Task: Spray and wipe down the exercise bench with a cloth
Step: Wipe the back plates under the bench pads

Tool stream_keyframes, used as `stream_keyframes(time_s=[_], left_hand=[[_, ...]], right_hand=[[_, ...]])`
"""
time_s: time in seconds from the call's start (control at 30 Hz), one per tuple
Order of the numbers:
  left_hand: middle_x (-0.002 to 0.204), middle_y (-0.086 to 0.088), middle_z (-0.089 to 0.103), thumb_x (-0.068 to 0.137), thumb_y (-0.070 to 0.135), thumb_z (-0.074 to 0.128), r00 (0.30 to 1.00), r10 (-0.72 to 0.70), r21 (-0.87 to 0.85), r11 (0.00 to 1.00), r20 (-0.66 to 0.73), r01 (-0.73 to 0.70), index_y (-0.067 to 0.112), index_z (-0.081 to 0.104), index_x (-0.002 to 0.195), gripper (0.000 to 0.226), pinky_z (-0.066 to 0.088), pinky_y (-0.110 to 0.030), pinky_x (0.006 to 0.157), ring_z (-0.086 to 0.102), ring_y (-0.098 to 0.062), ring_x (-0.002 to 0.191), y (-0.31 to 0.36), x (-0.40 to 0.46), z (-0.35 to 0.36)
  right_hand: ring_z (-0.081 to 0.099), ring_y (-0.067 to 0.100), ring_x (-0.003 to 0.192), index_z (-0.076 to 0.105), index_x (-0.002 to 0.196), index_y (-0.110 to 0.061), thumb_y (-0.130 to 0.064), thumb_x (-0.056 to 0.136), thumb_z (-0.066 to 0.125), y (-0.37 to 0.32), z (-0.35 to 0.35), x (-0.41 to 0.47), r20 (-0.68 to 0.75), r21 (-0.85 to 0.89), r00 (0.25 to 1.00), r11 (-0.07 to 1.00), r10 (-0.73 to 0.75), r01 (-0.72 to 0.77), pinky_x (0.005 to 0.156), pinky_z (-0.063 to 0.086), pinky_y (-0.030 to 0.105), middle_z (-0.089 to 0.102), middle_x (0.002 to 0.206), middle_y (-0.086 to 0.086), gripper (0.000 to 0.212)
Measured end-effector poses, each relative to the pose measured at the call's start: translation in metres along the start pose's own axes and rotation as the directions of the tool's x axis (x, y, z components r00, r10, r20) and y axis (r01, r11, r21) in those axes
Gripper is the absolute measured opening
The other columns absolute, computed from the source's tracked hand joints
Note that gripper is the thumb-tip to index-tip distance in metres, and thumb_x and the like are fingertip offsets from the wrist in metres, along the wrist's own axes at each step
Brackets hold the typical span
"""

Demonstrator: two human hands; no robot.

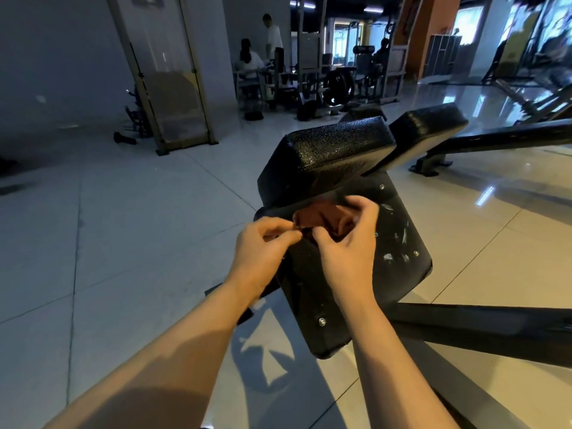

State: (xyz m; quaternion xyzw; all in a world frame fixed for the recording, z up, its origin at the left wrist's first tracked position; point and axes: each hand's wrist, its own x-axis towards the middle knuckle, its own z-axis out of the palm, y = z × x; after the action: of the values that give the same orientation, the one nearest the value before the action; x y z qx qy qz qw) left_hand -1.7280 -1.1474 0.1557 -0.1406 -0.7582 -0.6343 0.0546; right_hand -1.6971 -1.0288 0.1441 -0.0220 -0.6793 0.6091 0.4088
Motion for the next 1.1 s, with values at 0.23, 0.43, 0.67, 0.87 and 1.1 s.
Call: stream_keyframes(time_s=[0.23, 0.43, 0.67, 0.87, 1.1], left_hand=[[0.097, 0.004, 0.060, 0.079, 0.017, 0.056, 0.867, 0.486, 0.522, 0.771, -0.114, -0.364, 0.020, 0.065, 0.098, 0.021, 0.047, -0.025, 0.080, 0.054, -0.015, 0.096, 0.002, 0.014, -0.004], [0.109, -0.002, 0.055, 0.081, -0.001, 0.060, 0.809, 0.587, 0.622, 0.627, 0.019, -0.470, 0.011, 0.061, 0.113, 0.034, 0.036, -0.008, 0.078, 0.048, -0.010, 0.101, -0.007, 0.020, -0.001], [0.104, -0.011, 0.057, 0.084, -0.002, 0.058, 0.748, 0.663, 0.679, 0.556, -0.015, -0.479, 0.004, 0.059, 0.112, 0.029, 0.043, -0.024, 0.070, 0.053, -0.021, 0.092, -0.019, 0.030, 0.004], [0.107, -0.014, 0.056, 0.079, -0.005, 0.055, 0.721, 0.689, 0.701, 0.479, 0.073, -0.529, 0.005, 0.051, 0.120, 0.042, 0.040, -0.022, 0.076, 0.049, -0.021, 0.096, -0.032, 0.028, 0.008], [0.108, -0.015, 0.058, 0.091, 0.012, 0.045, 0.700, 0.703, 0.643, 0.478, 0.129, -0.598, 0.003, 0.054, 0.120, 0.032, 0.041, -0.022, 0.077, 0.051, -0.021, 0.097, -0.028, 0.034, 0.016]], right_hand=[[0.050, 0.013, 0.096, 0.062, 0.101, 0.007, 0.002, 0.079, 0.061, -0.007, 0.042, 0.022, -0.408, -0.208, 0.831, 0.925, -0.379, 0.319, 0.089, 0.038, 0.012, 0.057, 0.100, 0.021, 0.023], [0.056, 0.021, 0.082, 0.063, 0.087, 0.002, -0.007, 0.076, 0.064, 0.028, 0.048, 0.042, -0.338, -0.283, 0.917, 0.952, -0.210, 0.114, 0.068, 0.034, 0.009, 0.058, 0.092, 0.017, 0.014], [0.051, 0.020, 0.095, 0.054, 0.102, -0.007, -0.011, 0.078, 0.066, 0.020, 0.060, 0.026, -0.337, -0.340, 0.806, 0.861, -0.487, 0.378, 0.082, 0.045, 0.019, 0.052, 0.100, 0.022, 0.028], [0.040, 0.001, 0.083, 0.060, 0.099, -0.001, -0.007, 0.080, 0.063, 0.054, 0.049, 0.036, -0.422, -0.224, 0.903, 0.974, -0.084, -0.014, 0.077, 0.045, 0.022, 0.051, 0.102, 0.015, 0.021], [0.050, 0.023, 0.099, 0.060, 0.099, 0.007, 0.003, 0.072, 0.057, 0.037, 0.057, 0.048, -0.346, -0.296, 0.853, 0.908, -0.390, 0.296, 0.092, 0.039, 0.015, 0.053, 0.106, 0.023, 0.027]])
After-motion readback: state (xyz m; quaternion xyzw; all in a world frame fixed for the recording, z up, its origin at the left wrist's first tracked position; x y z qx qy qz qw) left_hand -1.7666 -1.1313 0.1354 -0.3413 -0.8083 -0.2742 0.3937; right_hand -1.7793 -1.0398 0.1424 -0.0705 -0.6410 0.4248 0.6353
